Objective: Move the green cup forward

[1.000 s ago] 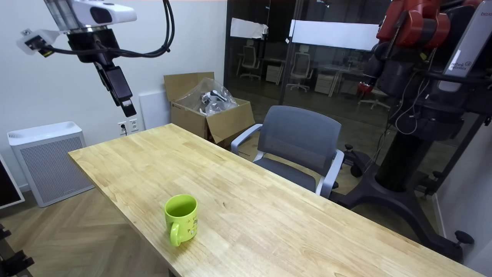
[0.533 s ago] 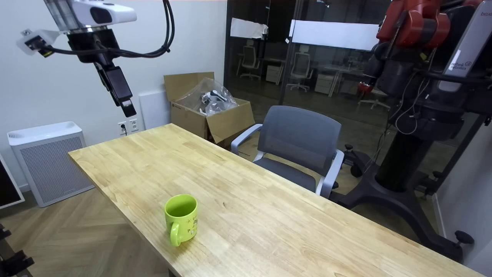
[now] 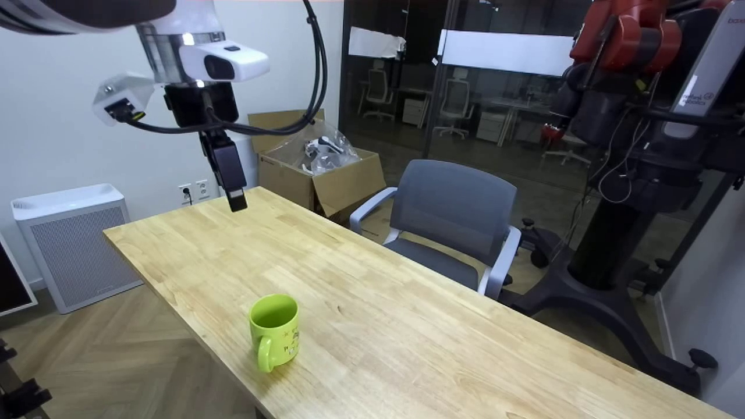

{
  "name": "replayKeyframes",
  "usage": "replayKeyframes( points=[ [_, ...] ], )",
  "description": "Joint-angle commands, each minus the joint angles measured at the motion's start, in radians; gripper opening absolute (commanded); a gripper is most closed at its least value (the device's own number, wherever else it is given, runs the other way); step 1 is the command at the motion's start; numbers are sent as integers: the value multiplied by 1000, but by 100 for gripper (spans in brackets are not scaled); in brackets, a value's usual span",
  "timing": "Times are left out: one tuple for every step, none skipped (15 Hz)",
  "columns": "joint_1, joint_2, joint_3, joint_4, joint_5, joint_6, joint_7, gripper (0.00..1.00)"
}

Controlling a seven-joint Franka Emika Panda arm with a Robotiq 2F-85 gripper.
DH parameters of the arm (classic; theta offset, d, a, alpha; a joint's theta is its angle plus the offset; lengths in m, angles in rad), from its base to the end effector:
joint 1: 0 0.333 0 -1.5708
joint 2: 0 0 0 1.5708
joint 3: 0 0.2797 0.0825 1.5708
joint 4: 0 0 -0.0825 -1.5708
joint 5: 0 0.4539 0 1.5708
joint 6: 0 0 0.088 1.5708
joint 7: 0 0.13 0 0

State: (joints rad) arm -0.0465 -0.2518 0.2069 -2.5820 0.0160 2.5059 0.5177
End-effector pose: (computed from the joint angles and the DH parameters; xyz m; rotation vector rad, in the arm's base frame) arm 0.4998 0.0738 0.2566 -3.0582 0.5744 -0.2724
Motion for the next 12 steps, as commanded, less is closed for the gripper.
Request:
replayKeyframes(
  points=[
    [20,4,-18,1,-5,-1,3,100],
    [24,4,-15,1,-4,-1,4,100],
    [26,4,-14,1,-3,-1,3,100],
    [27,3,-13,2,-3,-1,3,100],
    [27,3,-13,2,-3,-1,3,100],
    [27,3,-13,2,-3,-1,3,100],
    [27,2,-13,2,-3,-1,3,100],
    [22,11,-15,5,-13,4,5,100],
    [10,16,-21,3,-27,14,14,100],
    [2,23,-37,1,-28,24,-1,100],
    [-6,29,-51,-3,-32,37,-10,100],
    [-16,38,-73,-7,-34,54,-31,100]
  ],
)
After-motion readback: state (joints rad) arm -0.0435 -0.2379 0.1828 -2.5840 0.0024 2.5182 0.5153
